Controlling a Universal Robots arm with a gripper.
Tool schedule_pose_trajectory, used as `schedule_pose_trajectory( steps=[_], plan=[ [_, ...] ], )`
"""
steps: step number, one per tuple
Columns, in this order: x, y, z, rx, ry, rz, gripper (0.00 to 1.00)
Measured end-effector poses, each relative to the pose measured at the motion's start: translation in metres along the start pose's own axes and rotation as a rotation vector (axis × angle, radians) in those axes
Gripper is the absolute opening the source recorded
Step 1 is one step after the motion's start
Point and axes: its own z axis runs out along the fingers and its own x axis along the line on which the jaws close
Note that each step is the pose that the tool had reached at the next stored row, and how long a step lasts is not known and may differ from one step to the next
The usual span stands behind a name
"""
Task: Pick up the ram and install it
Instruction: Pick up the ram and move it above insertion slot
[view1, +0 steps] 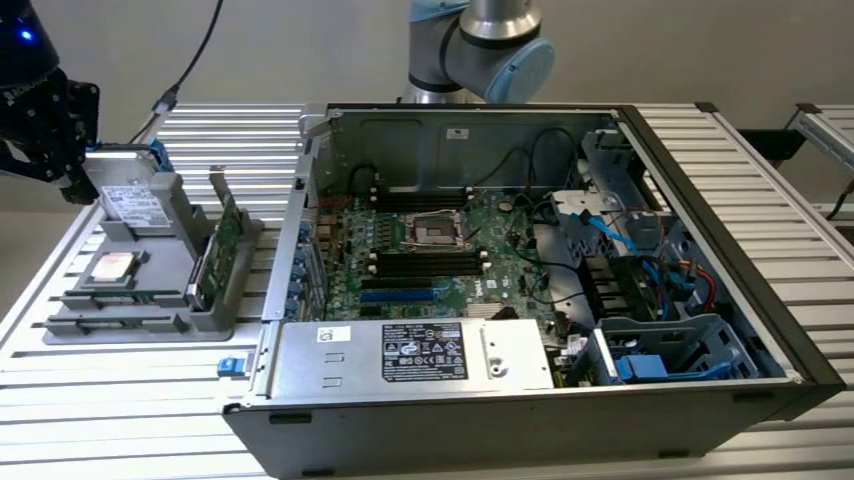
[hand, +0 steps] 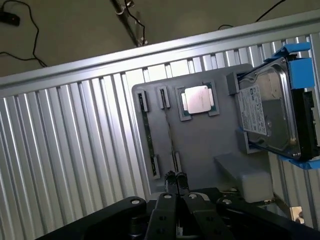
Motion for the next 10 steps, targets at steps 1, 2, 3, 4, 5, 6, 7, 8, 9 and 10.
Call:
schedule_pose_trajectory(
  steps=[1, 2, 3, 4, 5, 6, 7, 8, 9, 10],
  plan=[
    [-0.0001, 0.0004, 0.0003, 0.0008, 0.0002, -0.007, 0.1],
    [-0.0003, 0.0008, 0.0007, 0.0014, 0.0003, -0.014, 0.1],
    [-0.0006, 0.0011, 0.0011, 0.0019, 0.0006, -0.021, 0.1],
    [-0.0008, 0.0014, 0.0014, 0.0024, 0.0008, -0.028, 0.1],
    [-0.001, 0.0018, 0.0018, 0.0028, 0.001, -0.035, 0.1],
    [-0.0013, 0.0022, 0.0022, 0.0032, 0.0013, -0.043, 0.1],
    [-0.0015, 0.0026, 0.0026, 0.0036, 0.0015, -0.051, 0.1],
    [-0.0018, 0.003, 0.003, 0.0039, 0.0018, -0.061, 0.1],
    [-0.002, 0.0033, 0.0034, 0.0044, 0.002, -0.07, 0.1],
    [-0.0023, 0.0036, 0.0038, 0.0048, 0.0022, -0.08, 0.1]
  ],
)
